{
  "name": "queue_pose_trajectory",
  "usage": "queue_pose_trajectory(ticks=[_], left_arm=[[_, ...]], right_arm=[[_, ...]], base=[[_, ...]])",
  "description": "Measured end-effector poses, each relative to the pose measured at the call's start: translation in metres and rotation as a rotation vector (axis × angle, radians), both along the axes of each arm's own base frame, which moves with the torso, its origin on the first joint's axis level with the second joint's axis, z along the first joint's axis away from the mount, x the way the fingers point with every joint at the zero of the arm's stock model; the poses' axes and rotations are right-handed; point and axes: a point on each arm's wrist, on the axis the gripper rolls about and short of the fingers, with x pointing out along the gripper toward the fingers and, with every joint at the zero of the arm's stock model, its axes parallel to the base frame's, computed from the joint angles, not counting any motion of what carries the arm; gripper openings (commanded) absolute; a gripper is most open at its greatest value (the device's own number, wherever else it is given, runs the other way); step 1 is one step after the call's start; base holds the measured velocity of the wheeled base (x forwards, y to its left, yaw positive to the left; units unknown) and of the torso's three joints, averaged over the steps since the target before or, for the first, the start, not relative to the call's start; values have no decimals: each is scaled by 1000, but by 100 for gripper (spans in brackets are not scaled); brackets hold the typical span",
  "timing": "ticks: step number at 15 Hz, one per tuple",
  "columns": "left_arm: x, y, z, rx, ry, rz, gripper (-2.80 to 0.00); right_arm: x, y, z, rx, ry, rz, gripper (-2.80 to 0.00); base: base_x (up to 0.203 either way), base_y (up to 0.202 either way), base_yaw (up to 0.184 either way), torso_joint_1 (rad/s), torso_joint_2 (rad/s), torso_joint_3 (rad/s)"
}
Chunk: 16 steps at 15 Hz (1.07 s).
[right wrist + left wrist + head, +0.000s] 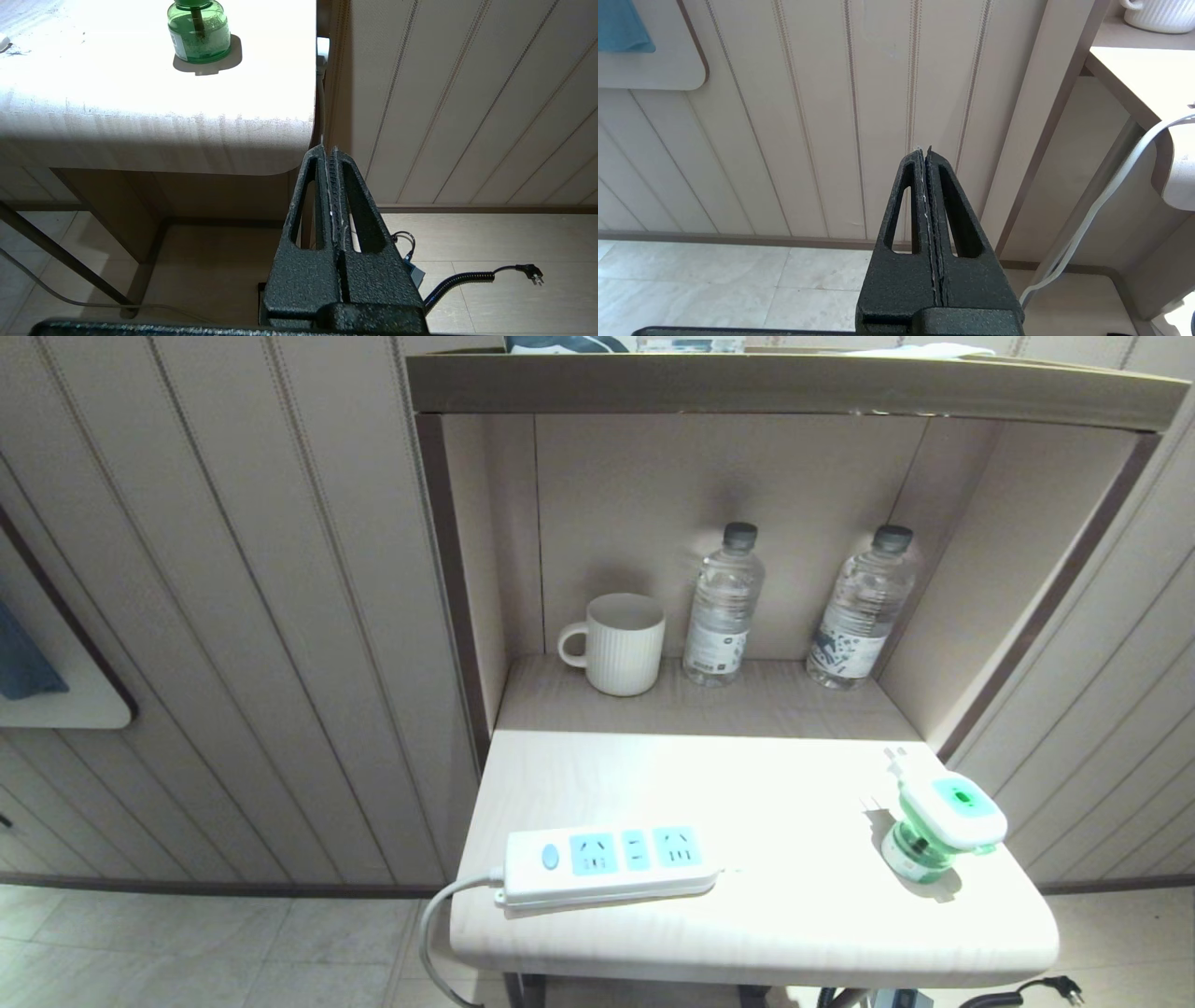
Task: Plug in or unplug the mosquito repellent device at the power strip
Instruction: Pick up the mosquito repellent liquid
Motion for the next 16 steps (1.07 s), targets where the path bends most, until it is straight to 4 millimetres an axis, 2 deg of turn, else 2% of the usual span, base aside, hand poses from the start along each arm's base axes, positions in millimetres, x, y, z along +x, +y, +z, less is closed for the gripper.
queue_pose_trajectory(ticks=[6,9,11,12,16], left_arm=[[0,0,0,0,0,0,-280],[0,0,0,-1,0,0,-280],[0,0,0,0,0,0,-280],[0,0,0,0,0,0,-280],[0,0,0,6,-2,-1,-280]], right_arm=[[-1,0,1,-3,4,-2,-280],[-3,0,-2,-13,78,0,-280],[-6,0,8,-18,88,5,-280],[-9,0,27,-9,66,3,-280],[-19,-1,151,54,-93,21,-280]], base=[[0,0,0,0,0,0],[0,0,0,0,0,0],[0,0,0,0,0,0],[0,0,0,0,0,0],[0,0,0,0,0,0]])
